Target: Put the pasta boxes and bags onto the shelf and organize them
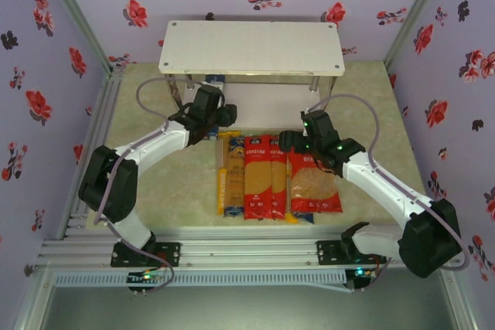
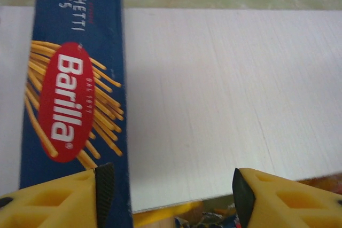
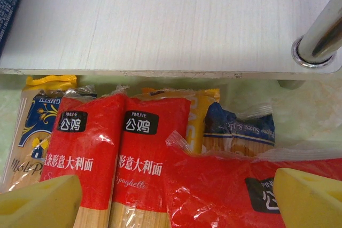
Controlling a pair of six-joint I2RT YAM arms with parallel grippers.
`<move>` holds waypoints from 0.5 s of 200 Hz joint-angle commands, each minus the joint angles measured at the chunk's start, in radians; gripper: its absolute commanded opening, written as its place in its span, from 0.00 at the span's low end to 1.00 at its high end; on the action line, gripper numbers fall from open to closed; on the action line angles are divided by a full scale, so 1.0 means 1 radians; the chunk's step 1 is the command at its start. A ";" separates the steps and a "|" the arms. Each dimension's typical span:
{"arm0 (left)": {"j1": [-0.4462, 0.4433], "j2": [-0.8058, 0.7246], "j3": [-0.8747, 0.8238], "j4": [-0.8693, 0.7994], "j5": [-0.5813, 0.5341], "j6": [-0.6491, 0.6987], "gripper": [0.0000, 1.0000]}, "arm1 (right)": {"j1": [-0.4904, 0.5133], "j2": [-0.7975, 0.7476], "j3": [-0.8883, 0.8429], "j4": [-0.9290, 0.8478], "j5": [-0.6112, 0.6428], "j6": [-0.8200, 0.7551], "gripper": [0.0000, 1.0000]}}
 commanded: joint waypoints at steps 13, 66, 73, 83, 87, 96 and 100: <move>-0.005 0.033 0.047 -0.025 0.077 -0.018 0.63 | 0.006 -0.032 0.007 -0.014 0.016 0.006 0.93; -0.057 0.042 0.126 -0.201 0.097 -0.035 0.82 | 0.006 -0.059 0.009 -0.057 0.008 0.002 0.93; -0.071 0.021 0.120 -0.234 0.089 -0.033 0.83 | 0.006 -0.067 0.003 -0.061 0.004 0.003 0.93; -0.092 -0.012 0.104 -0.285 0.071 -0.034 0.83 | 0.006 -0.078 -0.007 -0.066 -0.001 0.006 0.93; -0.098 -0.026 0.098 -0.303 0.064 -0.036 0.83 | 0.006 -0.083 -0.011 -0.069 -0.002 0.008 0.93; -0.118 -0.055 0.080 -0.347 0.053 -0.044 0.83 | 0.006 -0.092 -0.019 -0.073 -0.007 0.011 0.93; -0.126 -0.072 0.073 -0.368 0.047 -0.047 0.83 | 0.005 -0.096 -0.023 -0.075 -0.008 0.014 0.93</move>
